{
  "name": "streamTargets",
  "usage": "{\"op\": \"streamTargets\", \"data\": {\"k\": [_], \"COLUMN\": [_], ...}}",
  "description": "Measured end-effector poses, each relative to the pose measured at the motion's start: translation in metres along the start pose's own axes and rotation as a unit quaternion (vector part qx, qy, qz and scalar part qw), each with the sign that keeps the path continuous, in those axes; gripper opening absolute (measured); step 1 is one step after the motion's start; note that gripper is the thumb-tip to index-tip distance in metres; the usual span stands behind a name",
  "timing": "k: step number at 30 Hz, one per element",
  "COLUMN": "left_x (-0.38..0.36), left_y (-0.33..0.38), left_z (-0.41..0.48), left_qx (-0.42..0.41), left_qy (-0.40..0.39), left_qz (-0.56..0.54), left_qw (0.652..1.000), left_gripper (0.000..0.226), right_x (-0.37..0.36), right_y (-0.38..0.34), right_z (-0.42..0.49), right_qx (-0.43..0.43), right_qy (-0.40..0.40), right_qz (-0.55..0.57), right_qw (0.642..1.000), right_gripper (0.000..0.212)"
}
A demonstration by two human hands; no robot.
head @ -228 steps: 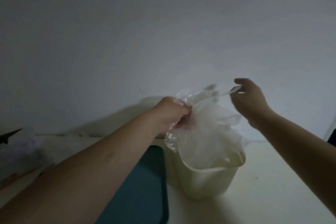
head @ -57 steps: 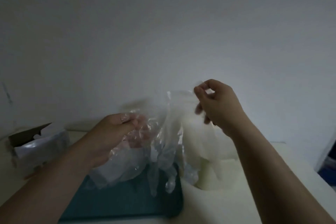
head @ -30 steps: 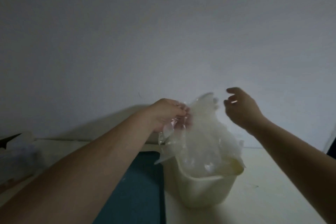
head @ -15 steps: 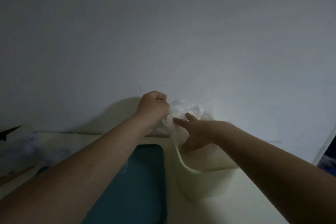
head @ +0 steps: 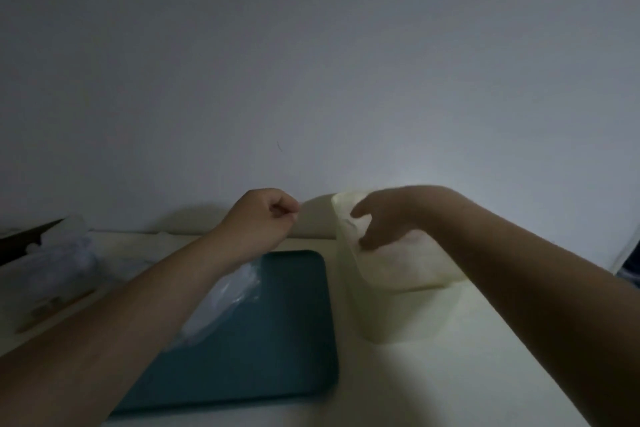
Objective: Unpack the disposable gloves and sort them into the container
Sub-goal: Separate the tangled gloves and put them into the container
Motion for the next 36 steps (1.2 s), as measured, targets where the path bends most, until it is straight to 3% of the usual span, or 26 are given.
{"op": "streamTargets", "data": {"k": [3,6,9,12,16,22,26,28,31,33,35,36], "left_x": [0.014,0.026,0.038,0.043,0.050,0.062,0.088,0.102,0.108,0.100,0.092,0.087], "left_y": [-0.032,-0.076,-0.116,-0.144,-0.173,-0.179,-0.149,-0.126,-0.103,-0.097,-0.098,-0.099], "left_z": [-0.017,-0.034,-0.044,-0.045,-0.039,-0.025,-0.024,-0.030,-0.038,-0.046,-0.049,-0.049], "left_qx": [-0.027,0.001,0.051,0.048,0.044,0.023,-0.023,-0.041,-0.005,0.033,0.055,0.068], "left_qy": [0.016,0.011,0.011,0.020,0.039,0.021,0.114,0.138,0.009,-0.100,-0.161,-0.183], "left_qz": [0.156,0.292,0.342,0.303,0.241,0.137,0.059,-0.014,-0.205,-0.329,-0.365,-0.360], "left_qw": [0.987,0.956,0.938,0.952,0.969,0.990,0.991,0.989,0.979,0.939,0.915,0.912], "left_gripper": [0.012,0.049,0.058,0.054,0.010,0.037,0.030,0.022,0.020,0.017,0.021,0.027], "right_x": [0.024,0.028,0.012,-0.014,-0.051,-0.090,-0.096,-0.089,-0.076,-0.068,-0.064,-0.064], "right_y": [-0.026,-0.067,-0.113,-0.139,-0.158,-0.152,-0.148,-0.145,-0.144,-0.149,-0.157,-0.160], "right_z": [-0.013,-0.007,0.012,0.036,0.062,0.089,0.095,0.093,0.086,0.082,0.075,0.073], "right_qx": [0.011,0.056,0.115,0.143,0.152,0.145,0.159,0.170,0.209,0.272,0.322,0.325], "right_qy": [0.087,0.174,0.178,0.166,0.167,0.224,0.275,0.294,0.292,0.262,0.230,0.220], "right_qz": [-0.018,0.011,0.060,0.117,0.205,0.305,0.360,0.424,0.480,0.550,0.624,0.644], "right_qw": [0.996,0.983,0.975,0.969,0.952,0.914,0.877,0.839,0.800,0.745,0.674,0.657], "right_gripper": [0.058,0.049,0.050,0.053,0.050,0.053,0.072,0.083,0.087,0.063,0.037,0.031]}}
Point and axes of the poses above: each hand's wrist, its own z-axis towards the middle knuckle, its own x-axis out of the back of the hand, y = z × x, the point moved 5 cm from there along z, towards the middle knuckle, and after that the axes turned 13 degrees about x, right-handed, at the moved point
